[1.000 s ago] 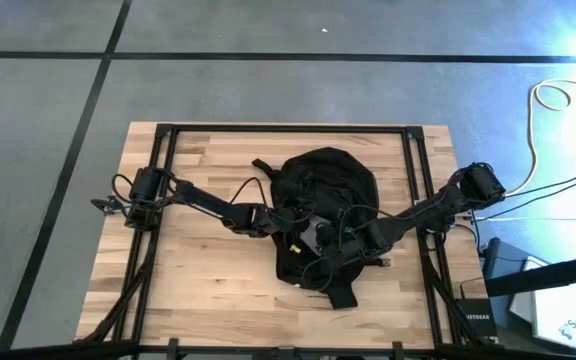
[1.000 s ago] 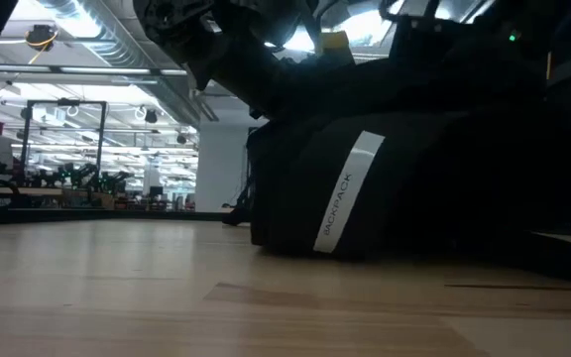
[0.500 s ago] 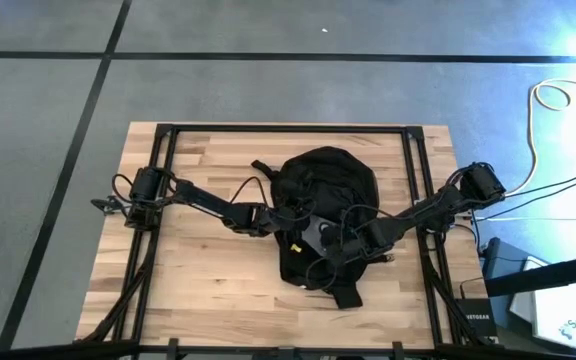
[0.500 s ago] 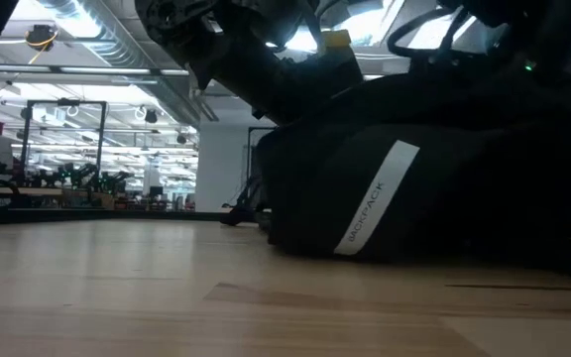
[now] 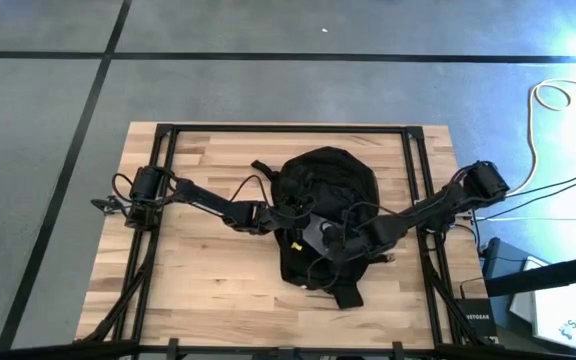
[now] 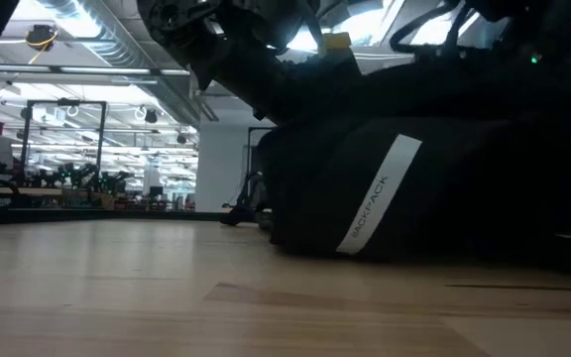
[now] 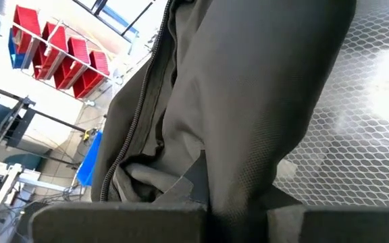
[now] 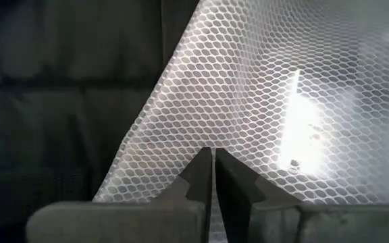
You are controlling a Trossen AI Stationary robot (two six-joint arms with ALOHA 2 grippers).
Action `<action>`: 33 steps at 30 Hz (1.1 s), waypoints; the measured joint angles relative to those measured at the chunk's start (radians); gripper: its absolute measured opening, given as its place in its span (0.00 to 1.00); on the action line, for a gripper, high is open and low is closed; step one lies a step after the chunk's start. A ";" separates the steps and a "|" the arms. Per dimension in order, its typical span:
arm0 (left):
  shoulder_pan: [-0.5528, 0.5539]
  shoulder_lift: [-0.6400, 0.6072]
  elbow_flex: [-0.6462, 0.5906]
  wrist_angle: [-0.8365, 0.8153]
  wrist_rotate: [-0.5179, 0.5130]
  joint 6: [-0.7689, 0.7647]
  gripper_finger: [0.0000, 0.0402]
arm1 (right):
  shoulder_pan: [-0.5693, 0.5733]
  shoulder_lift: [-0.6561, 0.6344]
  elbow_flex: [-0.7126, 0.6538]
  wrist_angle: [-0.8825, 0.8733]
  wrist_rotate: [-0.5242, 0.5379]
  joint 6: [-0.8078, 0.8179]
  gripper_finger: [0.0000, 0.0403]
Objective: Unpack backpack
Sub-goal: Remove the blue zip bag from the black backpack
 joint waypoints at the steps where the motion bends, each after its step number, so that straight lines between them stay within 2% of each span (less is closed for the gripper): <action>1: 0.002 0.000 0.000 -0.004 0.003 -0.004 0.00 | 0.000 -0.015 0.000 -0.003 0.000 -0.003 0.00; 10: 0.007 -0.001 0.000 -0.010 0.029 -0.041 0.00 | 0.001 -0.151 0.000 -0.075 0.095 -0.025 0.00; 14: 0.008 -0.001 0.000 -0.011 0.031 -0.046 0.00 | 0.001 -0.189 0.000 -0.077 0.094 -0.021 0.00; 20: 0.008 -0.001 0.000 -0.010 0.033 -0.047 0.00 | 0.007 -0.131 0.002 0.042 -0.254 0.002 0.06; 22: 0.012 -0.001 0.000 -0.011 0.039 -0.053 0.00 | 0.028 -0.100 0.016 0.046 -0.315 0.002 0.12; 26: 0.013 -0.001 0.000 -0.006 0.047 -0.078 0.00 | 0.080 -0.043 0.070 0.032 -0.318 -0.009 0.30; 30: 0.010 -0.001 0.000 -0.005 0.067 -0.083 0.00 | 0.108 -0.003 0.116 0.034 -0.266 -0.085 0.54; 33: 0.010 -0.001 0.000 -0.006 0.066 -0.084 0.00 | 0.132 0.021 0.137 0.024 -0.159 -0.156 0.72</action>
